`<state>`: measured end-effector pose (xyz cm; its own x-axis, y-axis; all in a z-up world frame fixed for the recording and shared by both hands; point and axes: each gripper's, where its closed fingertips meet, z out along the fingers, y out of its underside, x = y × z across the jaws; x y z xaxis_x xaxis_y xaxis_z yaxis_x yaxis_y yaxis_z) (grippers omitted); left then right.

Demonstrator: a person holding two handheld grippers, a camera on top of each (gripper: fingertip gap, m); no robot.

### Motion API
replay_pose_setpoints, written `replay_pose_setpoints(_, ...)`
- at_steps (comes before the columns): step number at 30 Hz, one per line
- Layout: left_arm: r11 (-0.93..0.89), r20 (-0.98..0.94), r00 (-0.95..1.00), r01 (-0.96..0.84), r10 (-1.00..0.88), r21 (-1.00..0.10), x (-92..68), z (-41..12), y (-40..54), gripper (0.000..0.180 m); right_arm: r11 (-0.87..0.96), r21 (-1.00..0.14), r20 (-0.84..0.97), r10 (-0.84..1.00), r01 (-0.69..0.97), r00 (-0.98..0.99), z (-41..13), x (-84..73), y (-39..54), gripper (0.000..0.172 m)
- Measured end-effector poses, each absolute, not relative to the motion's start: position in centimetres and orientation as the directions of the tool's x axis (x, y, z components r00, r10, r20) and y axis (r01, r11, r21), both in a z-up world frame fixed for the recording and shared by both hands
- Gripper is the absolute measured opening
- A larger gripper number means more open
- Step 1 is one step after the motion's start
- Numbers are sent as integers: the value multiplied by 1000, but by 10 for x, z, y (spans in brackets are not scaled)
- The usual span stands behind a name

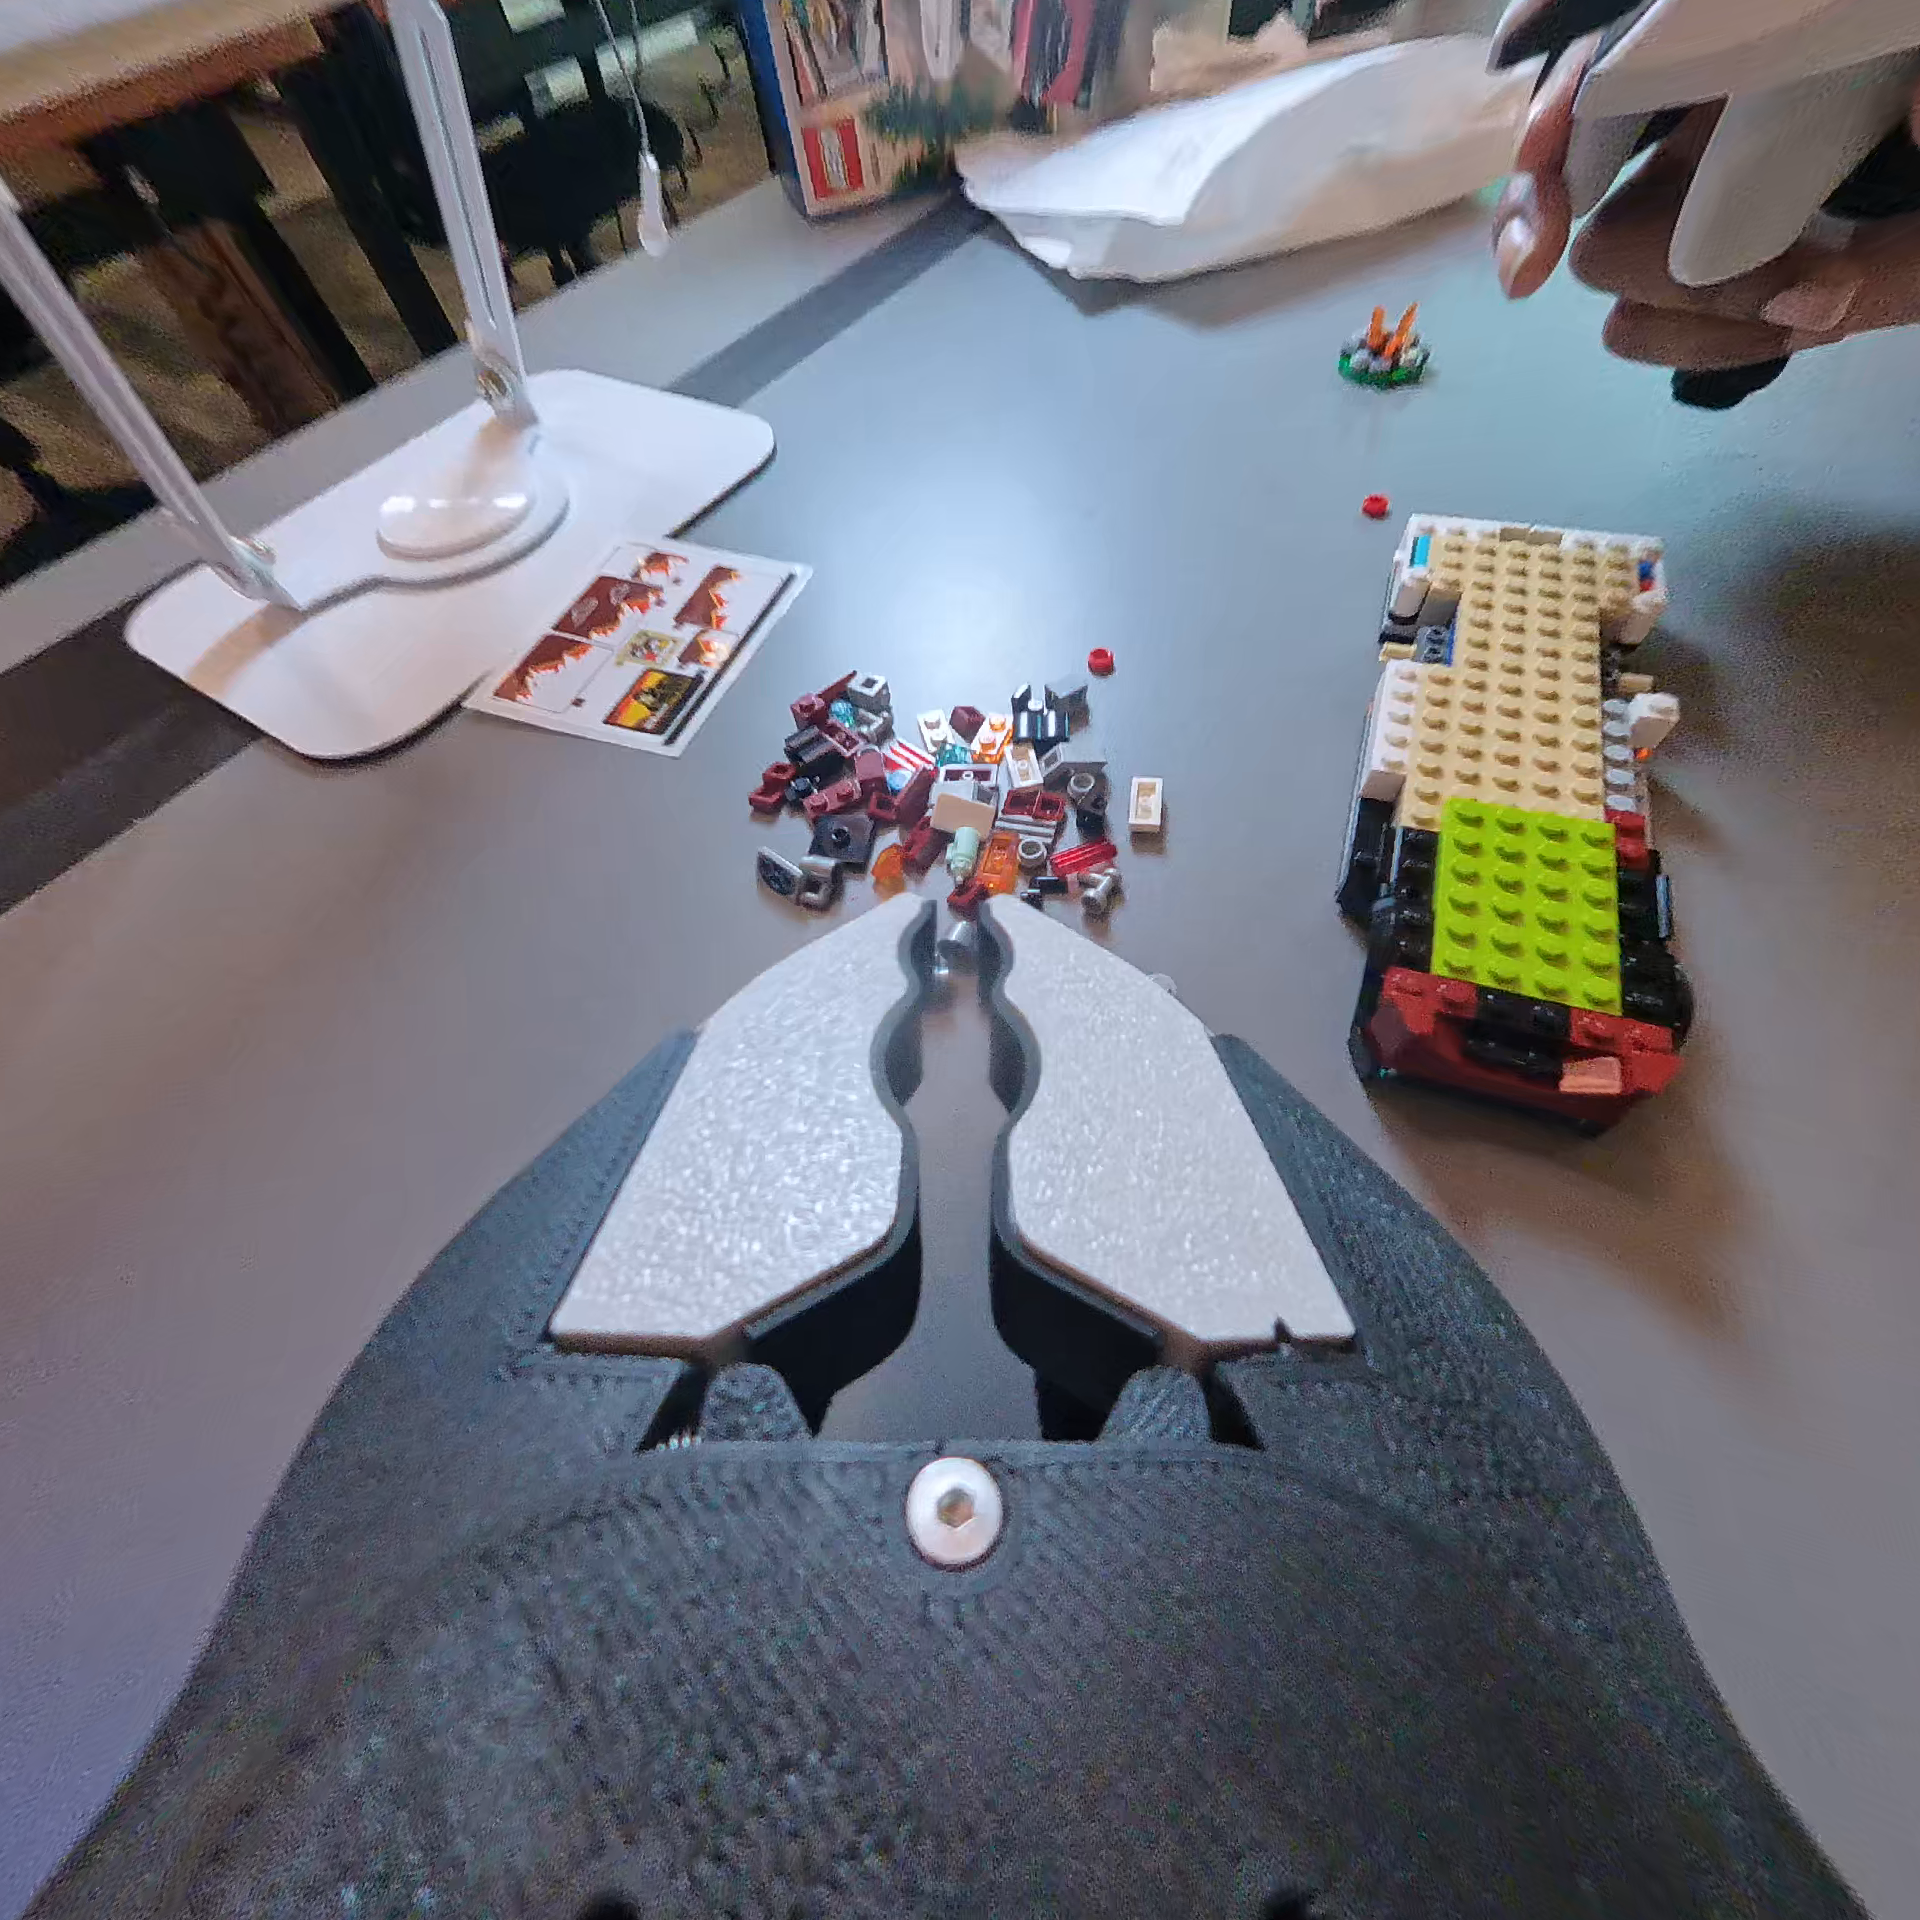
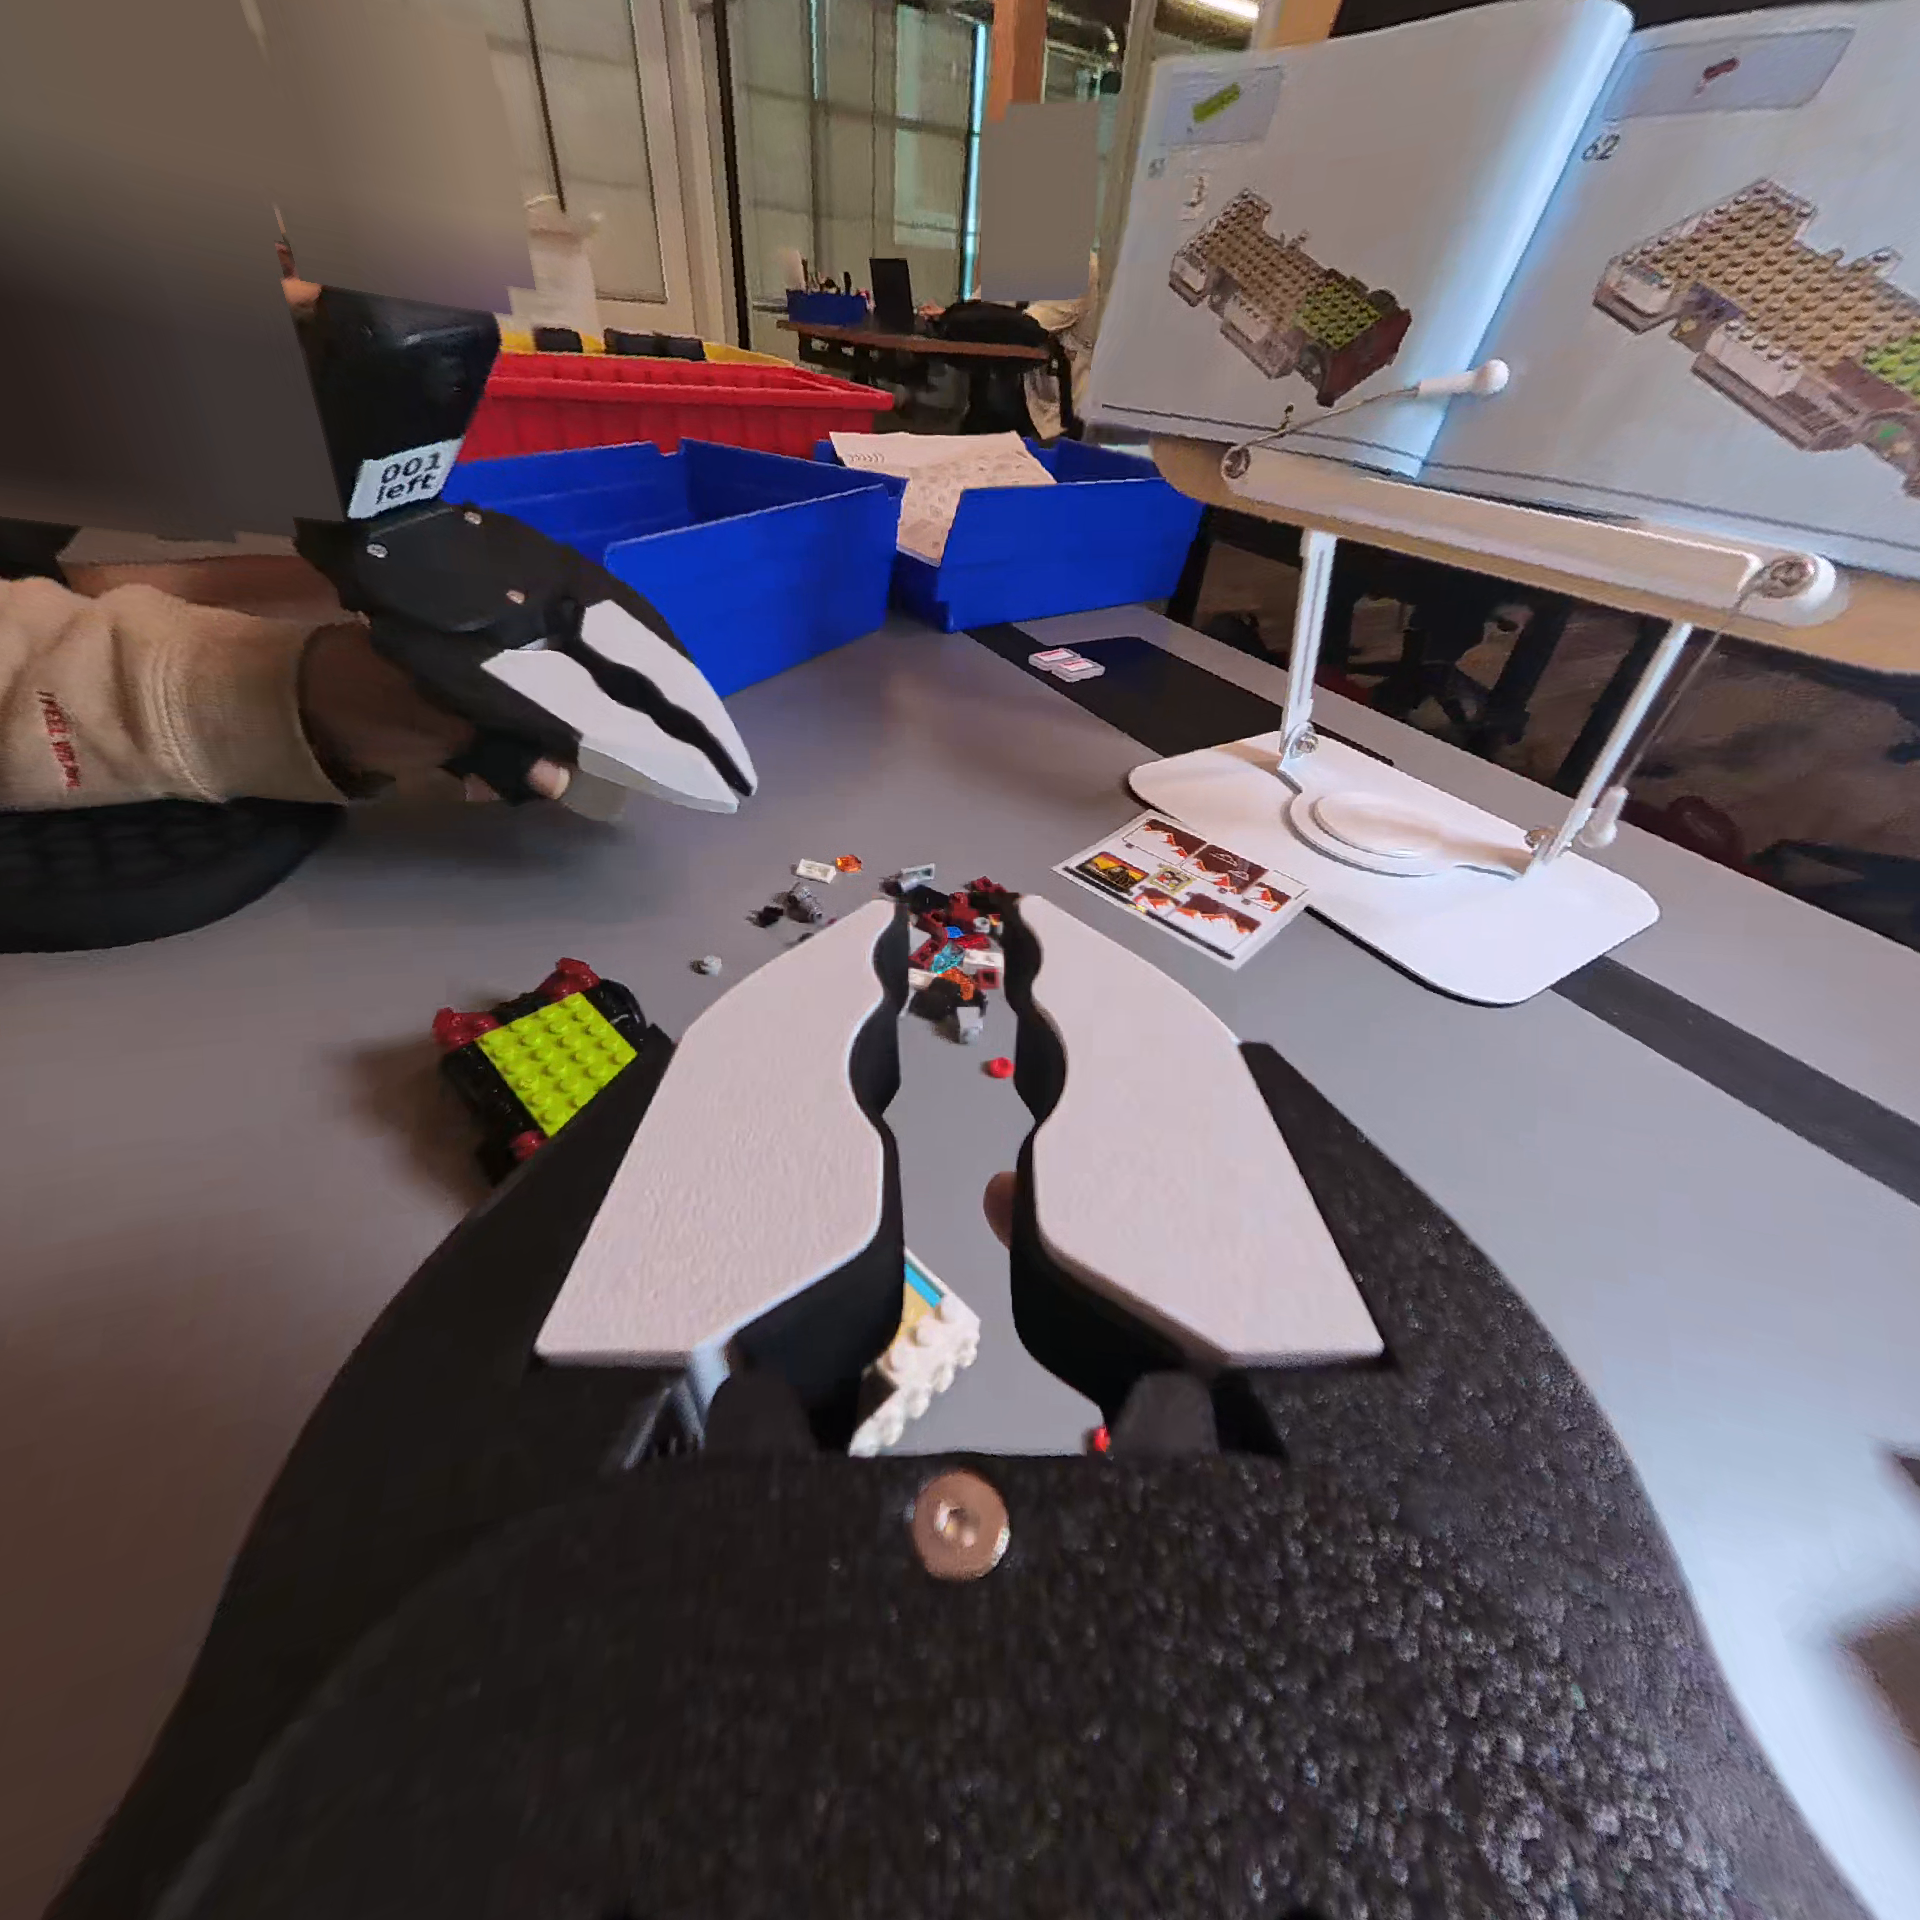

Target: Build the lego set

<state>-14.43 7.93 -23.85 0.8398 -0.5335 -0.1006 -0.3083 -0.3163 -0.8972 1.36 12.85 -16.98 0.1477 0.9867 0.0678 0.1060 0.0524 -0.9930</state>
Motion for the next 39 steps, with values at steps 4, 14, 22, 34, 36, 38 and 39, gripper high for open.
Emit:
replay_pose_setpoints(4,-390,-99,821,-369,-562,-843,-140,-252,108,16,1,-996,16,988,93,157,-177,14,137,17)
replay_pose_setpoints(14,-564,11,780,-443,-626,-697,-140,-280,162,20,-8,-992,10,990,125,138,-191,16,133,16)
replay_pose_setpoints(22,-583,25,723,-535,-690,-611,-140,-289,145,17,-32,-991,-14,990,131,137,-193,17,135,16)
replay_pose_setpoints(34,-589,54,706,-542,-706,-599,-143,-285,150,13,-27,-989,-7,991,148,137,-196,17,133,16)
replay_pose_setpoints(36,-584,69,680,-568,-730,-580,-143,-286,140,13,-30,-989,-10,991,145,136,-195,18,134,16)
replay_pose_setpoints(38,-575,55,680,-570,-731,-587,-146,-281,138,15,-34,-989,-14,991,145,135,-195,18,134,16)
replay_pose_setpoints(39,-574,56,689,-554,-723,-603,-147,-277,140,14,-34,-989,-14,991,146,135,-195,18,134,16)
